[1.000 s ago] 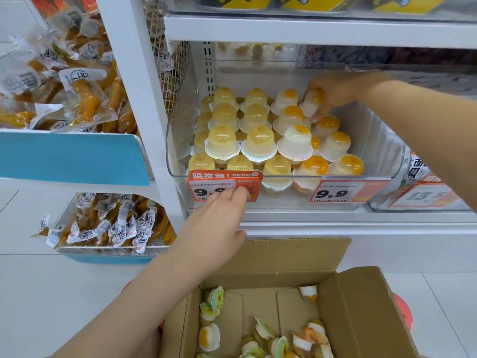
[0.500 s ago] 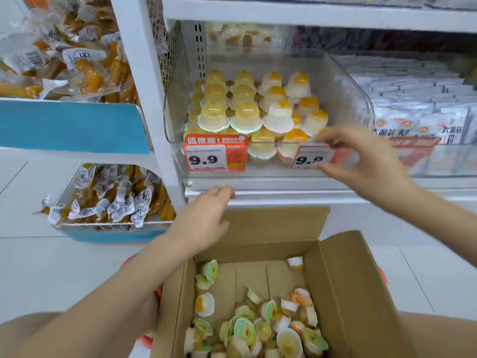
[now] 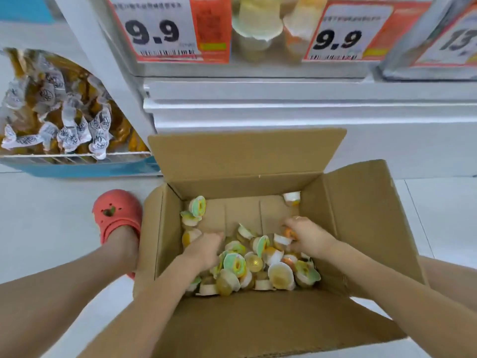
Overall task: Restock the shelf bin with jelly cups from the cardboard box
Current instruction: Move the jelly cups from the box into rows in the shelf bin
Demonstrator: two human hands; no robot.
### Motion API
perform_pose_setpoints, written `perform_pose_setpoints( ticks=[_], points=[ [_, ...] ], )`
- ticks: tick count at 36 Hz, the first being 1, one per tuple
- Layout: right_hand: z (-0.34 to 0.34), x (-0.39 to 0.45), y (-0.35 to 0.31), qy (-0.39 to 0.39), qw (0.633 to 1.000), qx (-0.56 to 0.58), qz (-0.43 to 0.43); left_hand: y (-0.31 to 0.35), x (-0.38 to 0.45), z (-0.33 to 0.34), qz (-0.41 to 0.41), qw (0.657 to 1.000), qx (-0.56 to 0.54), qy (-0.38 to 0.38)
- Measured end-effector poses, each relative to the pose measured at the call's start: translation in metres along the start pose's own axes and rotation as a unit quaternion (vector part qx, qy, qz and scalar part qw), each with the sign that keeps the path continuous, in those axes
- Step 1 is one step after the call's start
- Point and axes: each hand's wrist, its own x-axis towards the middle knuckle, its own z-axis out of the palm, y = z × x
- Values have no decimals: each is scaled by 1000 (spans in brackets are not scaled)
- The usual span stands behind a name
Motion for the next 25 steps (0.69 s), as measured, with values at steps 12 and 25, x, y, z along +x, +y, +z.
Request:
perform_pose_setpoints(
  ticks=[12, 25],
  points=[
    [14, 62, 25, -142, 956, -248, 65, -12, 22, 38, -15, 996, -45, -71],
    [-3, 73, 33, -165, 974, -154, 31, 19, -11, 61, -53, 995, 83, -29]
  ],
)
